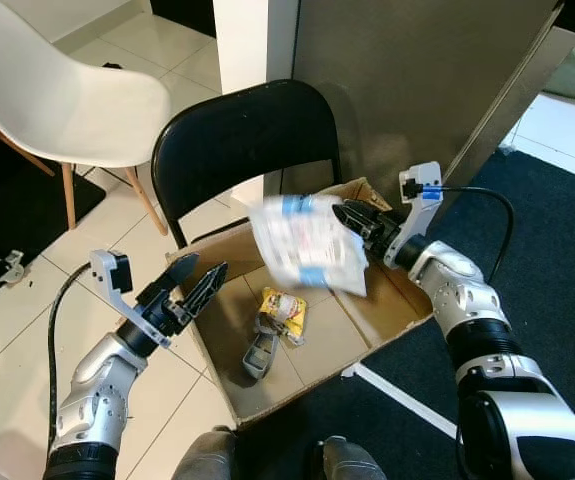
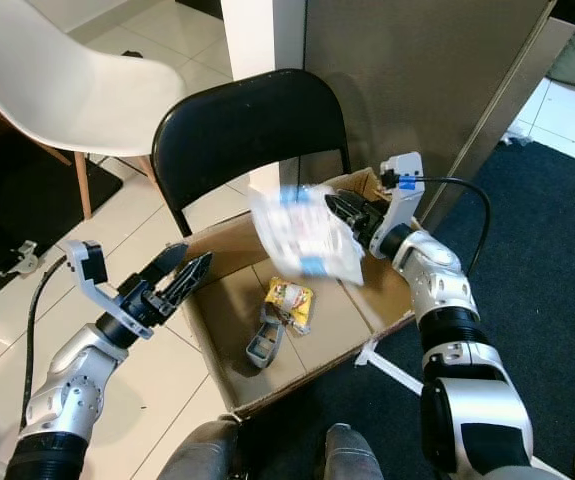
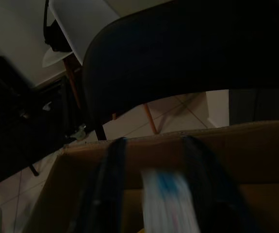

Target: Picking trash to rubbish bin

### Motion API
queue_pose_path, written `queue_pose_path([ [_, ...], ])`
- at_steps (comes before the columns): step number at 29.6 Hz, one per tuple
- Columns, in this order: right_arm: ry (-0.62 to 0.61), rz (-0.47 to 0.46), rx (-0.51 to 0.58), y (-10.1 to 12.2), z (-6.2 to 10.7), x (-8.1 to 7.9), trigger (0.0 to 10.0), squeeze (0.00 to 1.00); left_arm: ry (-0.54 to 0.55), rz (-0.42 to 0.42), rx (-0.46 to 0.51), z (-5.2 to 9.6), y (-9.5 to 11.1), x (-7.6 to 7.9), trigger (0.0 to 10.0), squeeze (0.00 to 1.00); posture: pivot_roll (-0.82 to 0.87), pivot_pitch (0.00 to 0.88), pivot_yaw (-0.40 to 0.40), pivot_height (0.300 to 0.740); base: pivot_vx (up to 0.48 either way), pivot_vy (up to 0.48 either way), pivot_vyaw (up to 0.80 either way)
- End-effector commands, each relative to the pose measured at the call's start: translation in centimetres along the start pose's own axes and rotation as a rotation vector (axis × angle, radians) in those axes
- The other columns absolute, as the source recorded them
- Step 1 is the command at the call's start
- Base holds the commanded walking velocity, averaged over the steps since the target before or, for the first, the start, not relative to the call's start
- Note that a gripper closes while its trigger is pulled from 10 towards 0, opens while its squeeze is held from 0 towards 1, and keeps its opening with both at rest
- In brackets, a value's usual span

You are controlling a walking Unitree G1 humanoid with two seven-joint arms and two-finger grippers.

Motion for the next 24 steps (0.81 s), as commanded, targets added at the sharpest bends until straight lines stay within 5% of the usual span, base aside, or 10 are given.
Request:
queue_pose_path([
  [1,-0.014,-0.005,-0.021,-0.74,0.29,0.27,10.0,1.00,0.011,0.021,-0.019,0.51,-0.60,0.02,10.0,0.00,0.05,0.151,0.014,0.740,0.000,0.000,0.00],
  [4,-0.019,-0.012,-0.014,-0.65,0.30,0.36,10.0,1.00,0.009,0.022,-0.019,0.50,-0.64,0.09,10.0,0.00,0.05,0.150,0.014,0.740,0.000,0.000,0.00],
  [5,-0.021,-0.018,-0.012,-0.63,0.31,0.43,10.0,0.46,0.008,0.023,-0.019,0.49,-0.68,0.14,10.0,0.00,0.05,0.150,0.014,0.740,0.000,0.000,0.00],
  [6,-0.021,-0.018,-0.012,-0.63,0.31,0.43,10.0,0.46,0.008,0.023,-0.019,0.49,-0.68,0.14,10.0,0.00,0.05,0.150,0.014,0.740,0.000,0.000,0.00],
  [7,-0.020,-0.025,-0.012,-0.65,0.34,0.46,10.0,0.23,0.007,0.024,-0.020,0.47,-0.73,0.20,10.0,0.00,0.05,0.148,0.013,0.740,0.000,0.000,0.00],
  [8,-0.020,-0.025,-0.012,-0.65,0.34,0.46,10.0,0.23,0.007,0.024,-0.020,0.47,-0.73,0.20,10.0,0.00,0.05,0.148,0.013,0.740,0.000,0.000,0.00],
  [9,-0.016,-0.029,-0.014,-0.69,0.35,0.44,10.0,0.00,0.008,0.024,-0.020,0.45,-0.76,0.24,10.0,0.00,0.05,0.148,0.013,0.740,0.000,0.000,0.00],
  [24,-0.021,-0.050,-0.017,-1.24,0.38,0.44,10.0,0.00,0.013,0.026,-0.064,0.18,-1.57,0.68,10.0,0.00,0.05,0.134,0.015,0.740,-0.096,0.000,0.00],
])
Point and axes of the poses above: a point about 5 cm out from each wrist's last joint towards the gripper, its own z axis pointing back from the gripper into the wrist, its own y axis along the axis of the wrist's last joint, x = y × z, the point moved 3 cm from there along -z, pointing out of the wrist towards the gripper, and after that the axes turned 7 degrees about -z, right-handed, at the moved point
